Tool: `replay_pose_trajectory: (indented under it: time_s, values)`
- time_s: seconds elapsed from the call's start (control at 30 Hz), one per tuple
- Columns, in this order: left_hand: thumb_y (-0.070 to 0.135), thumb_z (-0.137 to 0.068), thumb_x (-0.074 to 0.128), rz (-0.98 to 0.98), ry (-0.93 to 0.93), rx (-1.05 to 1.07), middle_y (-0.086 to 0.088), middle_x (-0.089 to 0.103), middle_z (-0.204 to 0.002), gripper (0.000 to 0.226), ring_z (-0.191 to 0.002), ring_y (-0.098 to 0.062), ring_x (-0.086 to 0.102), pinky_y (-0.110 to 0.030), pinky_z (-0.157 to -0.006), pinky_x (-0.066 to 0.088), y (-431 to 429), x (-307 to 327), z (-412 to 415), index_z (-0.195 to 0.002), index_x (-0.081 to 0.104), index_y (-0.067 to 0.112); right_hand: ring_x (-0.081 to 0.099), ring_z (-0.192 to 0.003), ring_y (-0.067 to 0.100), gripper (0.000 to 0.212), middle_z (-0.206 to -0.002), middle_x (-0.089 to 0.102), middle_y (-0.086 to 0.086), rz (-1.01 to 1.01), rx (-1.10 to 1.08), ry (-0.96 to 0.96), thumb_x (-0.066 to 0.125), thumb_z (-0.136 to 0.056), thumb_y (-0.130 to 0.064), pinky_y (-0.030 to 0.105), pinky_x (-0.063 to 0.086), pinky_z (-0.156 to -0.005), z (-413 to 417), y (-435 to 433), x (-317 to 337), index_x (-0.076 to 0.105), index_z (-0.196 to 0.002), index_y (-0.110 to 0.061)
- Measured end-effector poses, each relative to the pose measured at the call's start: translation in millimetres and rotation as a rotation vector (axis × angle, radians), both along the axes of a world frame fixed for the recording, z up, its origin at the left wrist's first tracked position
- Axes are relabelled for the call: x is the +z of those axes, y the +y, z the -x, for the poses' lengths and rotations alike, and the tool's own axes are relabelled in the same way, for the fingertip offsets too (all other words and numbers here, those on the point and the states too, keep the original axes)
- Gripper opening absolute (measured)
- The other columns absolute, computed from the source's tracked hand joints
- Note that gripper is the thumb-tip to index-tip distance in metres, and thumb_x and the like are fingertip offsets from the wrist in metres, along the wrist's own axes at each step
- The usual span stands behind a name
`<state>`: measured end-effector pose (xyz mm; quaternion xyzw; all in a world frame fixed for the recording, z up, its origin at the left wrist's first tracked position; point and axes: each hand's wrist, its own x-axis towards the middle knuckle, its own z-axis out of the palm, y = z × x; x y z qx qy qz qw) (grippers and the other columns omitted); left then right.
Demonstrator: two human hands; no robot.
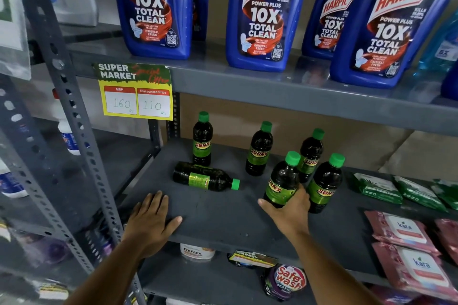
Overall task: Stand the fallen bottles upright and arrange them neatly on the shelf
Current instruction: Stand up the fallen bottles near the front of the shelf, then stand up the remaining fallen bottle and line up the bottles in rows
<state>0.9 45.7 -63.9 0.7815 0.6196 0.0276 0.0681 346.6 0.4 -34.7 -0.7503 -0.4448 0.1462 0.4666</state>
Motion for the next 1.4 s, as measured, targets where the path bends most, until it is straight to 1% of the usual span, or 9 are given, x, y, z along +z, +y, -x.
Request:
replay_pose_trajectory:
  time_s: [0.17,0.3,0.53,0.67,0.8,0.87,0.97,1.13,1.4]
  values:
    - [0.075,-0.069,-0.006,0.005,-0.006,0.006,-0.005,-0.003,-0.160,0.100,-0.145,-0.022,-0.008,-0.043,-0.117,0.001,0.2,-1.0,0.6,-0.149,0.000,0.016,0.062,-0.104,0.025,0.086,-0.111,0.061,0.003,0.034,0.071,0.152,0.080,-0.068,-0.010,0.035,0.048,-0.082,-3.7,0.9,2.0,0.030,-0.138,-0.016]
    - [0.075,-0.069,-0.007,0.002,0.005,0.002,-0.005,-0.004,-0.160,0.100,-0.145,-0.022,-0.008,-0.043,-0.117,0.001,0.1,-1.9,0.8,-0.149,-0.001,0.016,0.057,-0.102,0.015,0.080,-0.111,0.057,-0.003,0.014,0.079,0.124,0.085,-0.068,-0.016,0.035,0.047,-0.091,-4.2,0.9,-1.2,0.038,-0.133,-0.015]
    - [0.076,-0.069,-0.006,0.007,-0.007,-0.004,-0.005,-0.005,-0.160,0.100,-0.145,-0.022,-0.009,-0.043,-0.117,-0.001,0.5,-3.3,2.9,-0.149,-0.001,0.015,0.062,-0.094,0.021,0.081,-0.108,0.062,0.003,0.106,0.114,0.164,0.077,-0.068,-0.010,0.033,0.048,-0.074,-8.1,6.4,-4.9,0.033,-0.137,-0.015]
    - [0.084,-0.061,-0.016,-0.005,0.009,-0.005,-0.005,-0.003,-0.160,0.113,-0.145,-0.022,-0.008,-0.043,-0.117,0.001,1.1,-4.3,1.8,-0.149,-0.001,0.015,0.057,-0.112,0.020,0.086,-0.120,0.058,0.000,0.013,0.154,0.188,0.081,-0.069,-0.009,0.033,0.045,-0.091,-0.2,-2.4,2.2,0.033,-0.140,-0.017]
    - [0.082,-0.054,-0.026,-0.004,0.017,0.001,-0.006,-0.004,-0.160,0.118,-0.145,-0.023,-0.007,-0.043,-0.118,0.001,2.0,-5.4,2.4,-0.149,-0.002,0.015,0.047,-0.112,0.026,0.079,-0.119,0.051,0.012,-0.251,-0.137,-0.136,0.081,-0.067,-0.031,0.045,0.040,-0.097,38.3,-31.6,2.5,0.042,-0.132,-0.008]
    - [0.082,-0.054,-0.026,-0.003,0.013,-0.002,-0.006,-0.003,-0.160,0.118,-0.145,-0.023,-0.007,-0.043,-0.118,0.001,3.0,-4.0,1.2,-0.149,-0.001,0.015,0.046,-0.112,0.024,0.067,-0.115,0.046,0.003,-0.267,0.021,-0.175,0.077,-0.073,-0.033,0.042,0.039,-0.098,64.6,-35.7,7.5,0.047,-0.128,-0.010]
    - [0.083,-0.053,-0.026,0.012,0.004,-0.008,-0.006,-0.003,-0.160,0.120,-0.145,-0.023,-0.007,-0.043,-0.118,0.000,1.5,-2.5,1.1,-0.149,0.000,0.015,0.043,-0.123,0.018,0.060,-0.127,0.044,0.000,-0.125,0.375,-0.212,0.073,-0.081,-0.028,0.032,0.036,-0.107,92.1,-14.2,14.5,0.047,-0.133,-0.014]
    - [0.084,-0.051,-0.024,0.020,-0.030,-0.009,-0.005,-0.003,-0.160,0.122,-0.145,-0.023,-0.007,-0.043,-0.118,0.000,-1.9,1.5,2.3,-0.149,0.001,0.015,0.028,-0.142,0.029,0.067,-0.155,0.028,0.010,0.211,0.458,-0.320,0.059,-0.091,-0.019,0.034,0.027,-0.114,100.4,42.1,21.8,0.027,-0.149,-0.015]
    - [0.080,-0.052,-0.026,0.033,-0.052,-0.012,-0.006,-0.007,-0.160,0.118,-0.144,-0.022,-0.012,-0.041,-0.117,-0.004,0.2,2.5,2.9,-0.148,-0.003,0.014,0.051,-0.124,0.030,0.045,-0.137,0.052,0.015,0.311,0.460,-0.374,0.056,-0.094,-0.014,0.036,0.043,-0.102,85.1,51.7,25.8,0.048,-0.138,-0.017]
